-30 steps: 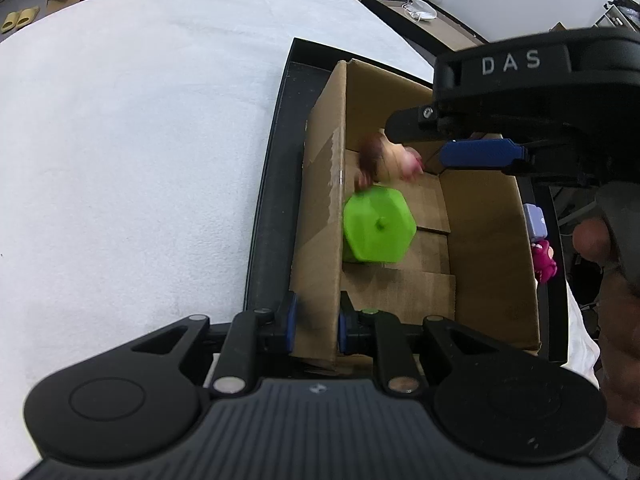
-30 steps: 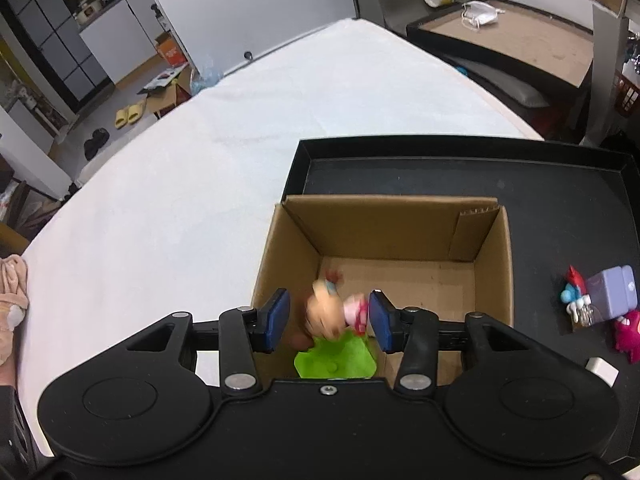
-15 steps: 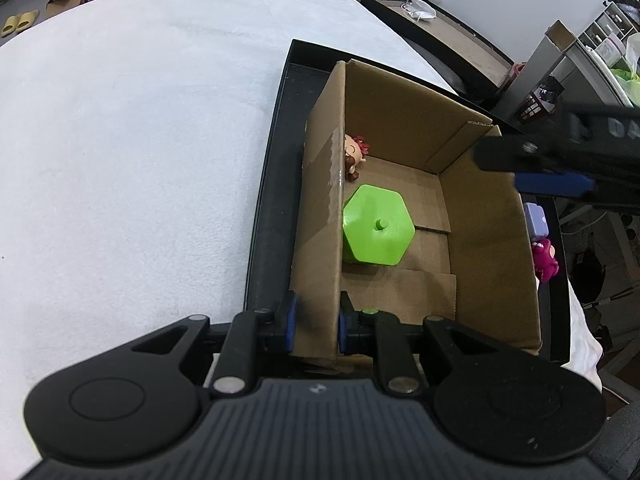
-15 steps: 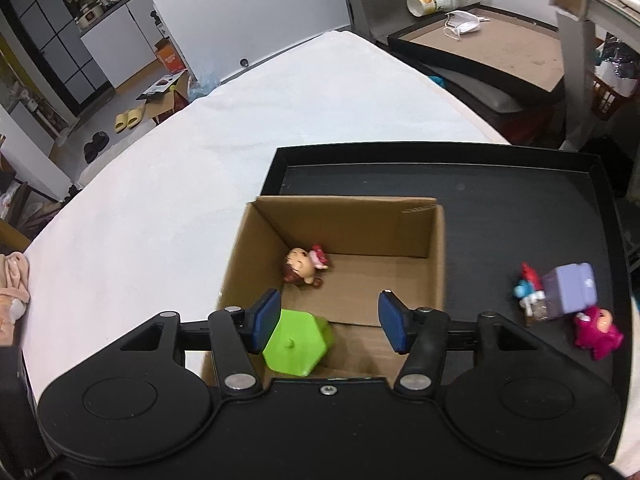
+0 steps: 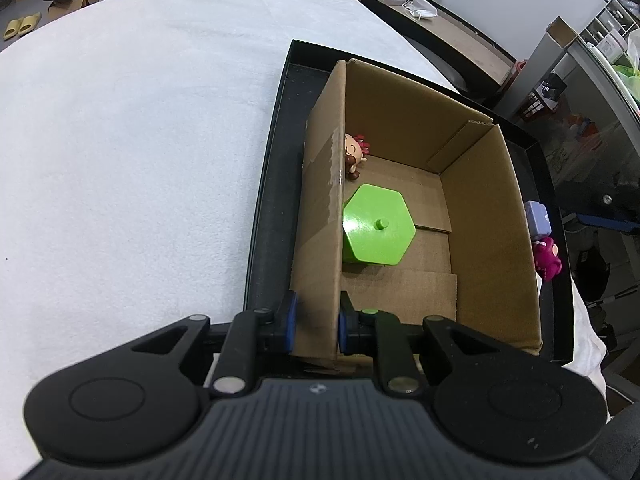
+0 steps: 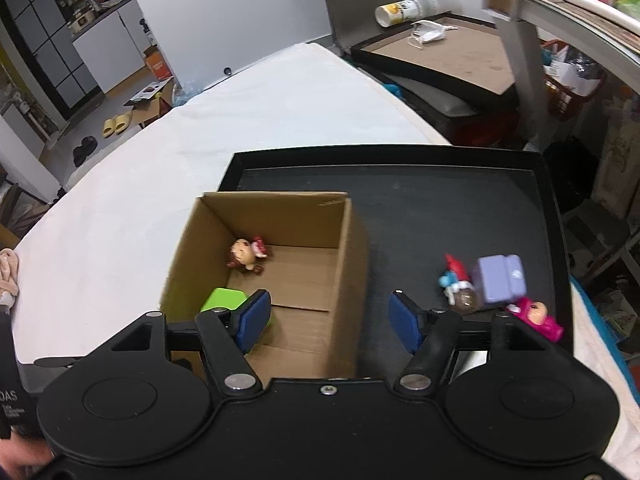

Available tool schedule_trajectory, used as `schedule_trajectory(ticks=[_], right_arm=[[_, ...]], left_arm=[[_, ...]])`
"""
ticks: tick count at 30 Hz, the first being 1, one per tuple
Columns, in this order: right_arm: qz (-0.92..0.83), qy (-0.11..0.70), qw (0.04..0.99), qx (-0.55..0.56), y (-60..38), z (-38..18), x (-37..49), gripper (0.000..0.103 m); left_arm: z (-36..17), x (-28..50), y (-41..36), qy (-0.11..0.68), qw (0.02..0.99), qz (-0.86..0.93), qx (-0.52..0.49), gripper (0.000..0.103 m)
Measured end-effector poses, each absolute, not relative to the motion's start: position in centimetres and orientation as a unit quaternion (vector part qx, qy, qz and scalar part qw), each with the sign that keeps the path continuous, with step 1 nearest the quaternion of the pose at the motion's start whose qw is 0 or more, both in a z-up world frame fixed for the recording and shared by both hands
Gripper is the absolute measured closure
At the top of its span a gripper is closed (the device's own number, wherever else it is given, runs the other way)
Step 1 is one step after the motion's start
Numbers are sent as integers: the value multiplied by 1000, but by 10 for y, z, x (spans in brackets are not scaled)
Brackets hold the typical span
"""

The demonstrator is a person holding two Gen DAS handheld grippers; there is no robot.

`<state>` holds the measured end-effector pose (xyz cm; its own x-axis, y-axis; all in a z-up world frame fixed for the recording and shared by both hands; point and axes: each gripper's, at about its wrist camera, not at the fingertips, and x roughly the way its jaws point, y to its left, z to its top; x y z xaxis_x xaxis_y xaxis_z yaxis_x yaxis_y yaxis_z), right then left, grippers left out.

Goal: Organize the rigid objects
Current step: 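Release the doll figurine into the box by opening the right gripper, then move the right gripper to the white charger plug and grasp it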

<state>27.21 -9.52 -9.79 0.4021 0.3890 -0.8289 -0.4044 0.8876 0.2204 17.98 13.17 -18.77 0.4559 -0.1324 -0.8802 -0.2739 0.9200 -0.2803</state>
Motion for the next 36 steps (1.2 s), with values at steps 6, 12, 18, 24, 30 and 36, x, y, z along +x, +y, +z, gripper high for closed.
schedule_trajectory(ticks=[6, 12, 18, 24, 30, 36], right_arm=[[238, 493, 837, 16, -122, -98, 273, 36], [229, 491, 840, 23, -148, -101, 272, 36], [218, 495, 841, 20, -172, -111, 273, 35], [201, 509, 836, 26, -195, -131, 274, 35], [182, 520, 834, 43, -212, -154, 277, 35], [149, 529, 832, 68, -225, -177, 282, 36]], left_arm=[[-187, 180, 130, 522, 830, 46, -193, 85], [-185, 181, 127, 524, 829, 50, -187, 85], [-186, 182, 125, 526, 828, 53, -185, 85], [-187, 184, 124, 530, 826, 56, -182, 85], [-187, 185, 124, 531, 826, 56, -181, 85], [-188, 185, 124, 531, 825, 58, -184, 85]])
